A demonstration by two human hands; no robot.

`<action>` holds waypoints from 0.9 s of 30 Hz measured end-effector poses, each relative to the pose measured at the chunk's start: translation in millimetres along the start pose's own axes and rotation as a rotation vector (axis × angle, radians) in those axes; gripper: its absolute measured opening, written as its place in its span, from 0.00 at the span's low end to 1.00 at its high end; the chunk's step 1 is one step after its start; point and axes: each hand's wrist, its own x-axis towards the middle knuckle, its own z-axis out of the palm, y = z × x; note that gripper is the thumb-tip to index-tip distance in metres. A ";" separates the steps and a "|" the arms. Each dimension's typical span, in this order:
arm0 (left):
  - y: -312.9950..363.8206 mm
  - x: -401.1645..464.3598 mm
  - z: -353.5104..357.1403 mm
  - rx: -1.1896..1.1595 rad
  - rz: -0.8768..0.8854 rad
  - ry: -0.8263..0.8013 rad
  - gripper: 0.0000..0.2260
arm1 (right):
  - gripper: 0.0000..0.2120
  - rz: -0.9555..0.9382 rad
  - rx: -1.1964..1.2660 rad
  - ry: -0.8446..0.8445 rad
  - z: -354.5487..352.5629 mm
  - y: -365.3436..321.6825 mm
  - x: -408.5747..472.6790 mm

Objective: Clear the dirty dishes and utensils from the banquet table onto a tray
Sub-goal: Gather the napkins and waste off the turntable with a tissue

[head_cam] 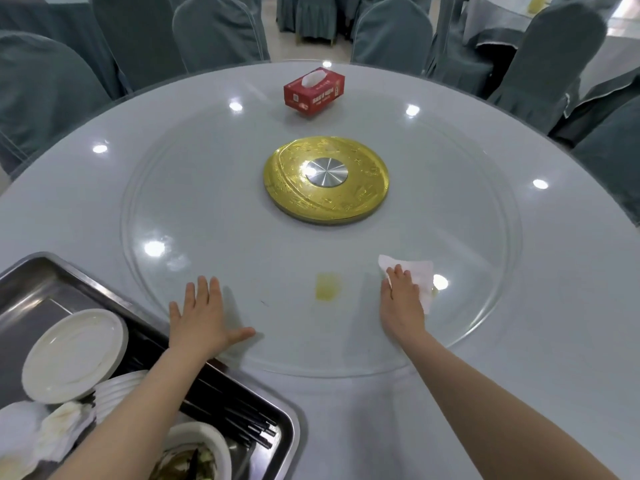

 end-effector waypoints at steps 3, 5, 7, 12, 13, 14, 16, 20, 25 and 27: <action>-1.6 -1.9 6.1 -0.018 0.007 -0.055 0.57 | 0.22 -0.089 -0.026 -0.082 8.2 -13.3 3.9; 4.1 -5.4 11.6 -0.029 0.016 -0.044 0.58 | 0.22 -0.207 -0.060 -0.147 19.8 -27.3 0.2; 11.0 -7.9 13.9 -0.012 0.027 -0.019 0.58 | 0.22 -0.326 -0.124 -0.179 33.8 -40.3 -7.4; 22.1 -13.8 14.0 0.041 0.033 -0.007 0.57 | 0.22 -0.449 -0.187 -0.187 54.4 -53.8 -24.9; 24.1 -14.9 14.0 0.050 0.034 -0.012 0.57 | 0.22 -0.440 -0.182 -0.186 54.1 -53.9 -25.2; 25.8 -15.9 13.6 0.060 0.035 -0.015 0.57 | 0.22 -0.425 -0.178 -0.187 53.1 -54.3 -25.5; 29.0 -17.7 12.0 0.077 0.034 -0.025 0.58 | 0.22 -0.404 -0.146 -0.204 52.0 -59.6 -28.6; 32.9 -22.4 9.1 0.106 0.053 -0.032 0.56 | 0.23 -0.564 -0.121 -0.308 74.5 -90.2 -57.2; 18.7 -24.0 0.7 0.049 0.127 -0.088 0.50 | 0.23 -0.603 -0.152 -0.310 82.9 -90.6 -70.7; 16.4 -24.4 -2.4 0.031 0.144 -0.096 0.44 | 0.23 -0.679 -0.152 -0.336 76.5 -79.7 -75.0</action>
